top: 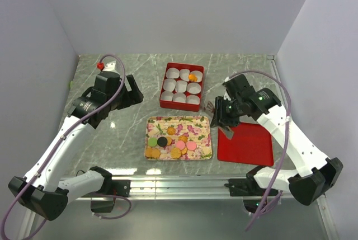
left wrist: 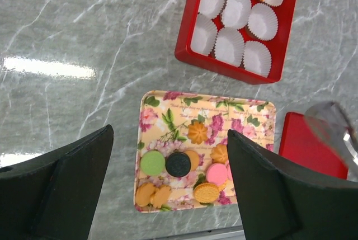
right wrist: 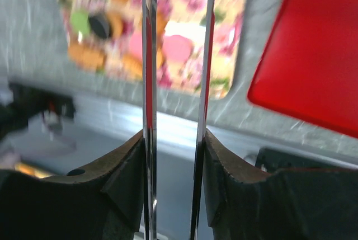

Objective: Pack the cookies

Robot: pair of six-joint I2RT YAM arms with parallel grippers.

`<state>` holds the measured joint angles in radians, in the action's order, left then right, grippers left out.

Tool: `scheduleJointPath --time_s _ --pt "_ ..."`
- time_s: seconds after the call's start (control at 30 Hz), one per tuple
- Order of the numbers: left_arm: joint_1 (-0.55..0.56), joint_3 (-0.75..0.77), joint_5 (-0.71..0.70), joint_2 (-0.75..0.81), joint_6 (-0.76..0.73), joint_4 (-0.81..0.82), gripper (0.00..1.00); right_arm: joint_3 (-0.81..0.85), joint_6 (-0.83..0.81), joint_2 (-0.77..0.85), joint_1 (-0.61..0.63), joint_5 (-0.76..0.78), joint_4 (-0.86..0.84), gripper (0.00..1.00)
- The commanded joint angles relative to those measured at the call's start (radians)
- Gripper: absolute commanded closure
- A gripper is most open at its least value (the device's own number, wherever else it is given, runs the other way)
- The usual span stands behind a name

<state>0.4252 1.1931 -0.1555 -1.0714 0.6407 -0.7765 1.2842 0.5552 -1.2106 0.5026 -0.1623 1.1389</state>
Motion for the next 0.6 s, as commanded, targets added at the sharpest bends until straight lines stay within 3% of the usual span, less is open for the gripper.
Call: scheduleJointPath --time_s 0.0,0.2,0.57 --pt "0.004 0.049 -0.015 -0.002 0.023 0.031 0.12 0.029 -0.084 0.034 0.023 -0.16 0.073 0.53" --pt "0.004 0.033 -0.027 0.021 0.048 0.019 0.12 0.043 -0.121 0.013 0.114 -0.252 0.091 0.51" --pt "0.004 -0.006 -0.073 0.125 0.093 -0.052 0.12 0.122 -0.141 -0.167 0.342 -0.095 0.153 0.49"
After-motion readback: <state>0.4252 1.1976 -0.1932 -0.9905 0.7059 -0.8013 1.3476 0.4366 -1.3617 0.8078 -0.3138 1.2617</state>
